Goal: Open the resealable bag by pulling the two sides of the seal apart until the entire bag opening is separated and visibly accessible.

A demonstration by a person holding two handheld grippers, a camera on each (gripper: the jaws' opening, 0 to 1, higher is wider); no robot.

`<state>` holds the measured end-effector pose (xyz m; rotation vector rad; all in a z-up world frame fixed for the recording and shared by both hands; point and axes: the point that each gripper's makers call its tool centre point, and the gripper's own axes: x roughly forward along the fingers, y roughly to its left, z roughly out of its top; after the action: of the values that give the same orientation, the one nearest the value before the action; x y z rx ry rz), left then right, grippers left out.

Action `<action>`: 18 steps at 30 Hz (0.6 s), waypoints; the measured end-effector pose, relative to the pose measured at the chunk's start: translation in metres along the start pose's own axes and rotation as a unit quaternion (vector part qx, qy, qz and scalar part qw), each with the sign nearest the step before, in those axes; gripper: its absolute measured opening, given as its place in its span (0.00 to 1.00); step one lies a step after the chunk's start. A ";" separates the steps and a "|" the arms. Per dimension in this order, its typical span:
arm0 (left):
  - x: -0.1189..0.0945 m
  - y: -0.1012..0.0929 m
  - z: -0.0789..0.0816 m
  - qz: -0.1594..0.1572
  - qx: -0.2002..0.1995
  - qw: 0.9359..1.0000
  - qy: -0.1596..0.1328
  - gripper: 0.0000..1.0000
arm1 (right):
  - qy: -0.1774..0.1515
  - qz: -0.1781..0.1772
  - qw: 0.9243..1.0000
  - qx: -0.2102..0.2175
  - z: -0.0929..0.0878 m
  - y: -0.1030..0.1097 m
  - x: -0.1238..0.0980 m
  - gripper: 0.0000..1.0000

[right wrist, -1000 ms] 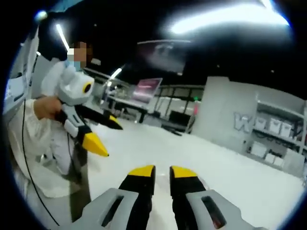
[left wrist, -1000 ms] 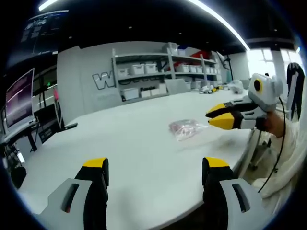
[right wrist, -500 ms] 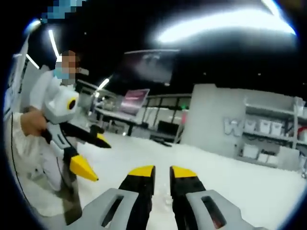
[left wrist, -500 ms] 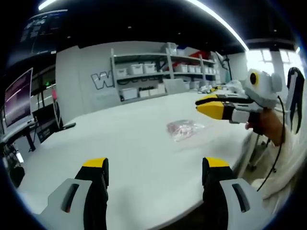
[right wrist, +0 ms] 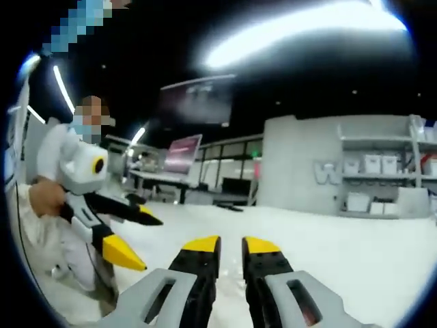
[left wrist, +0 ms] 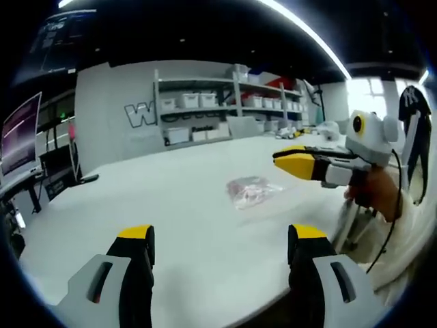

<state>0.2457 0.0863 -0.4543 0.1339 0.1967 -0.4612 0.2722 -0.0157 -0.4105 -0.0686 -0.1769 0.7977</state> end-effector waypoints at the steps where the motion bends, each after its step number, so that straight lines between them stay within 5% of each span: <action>1: 0.000 0.000 0.000 0.000 -0.002 1.000 0.000 0.80 | 0.000 0.000 1.000 0.000 0.000 0.000 0.000 0.09; 15: 0.007 -0.009 -0.001 -0.010 -0.013 1.000 -0.001 0.79 | 0.050 -0.030 0.998 -0.025 -0.010 -0.006 -0.001 0.14; 18: 0.009 -0.015 -0.001 -0.020 -0.014 1.000 0.000 0.78 | 0.085 -0.028 0.993 -0.074 -0.015 -0.003 0.001 0.14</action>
<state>0.2461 0.0696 -0.4588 0.1022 0.2057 -0.4977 0.2773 -0.0169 -0.4253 -0.2694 -0.0749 0.7187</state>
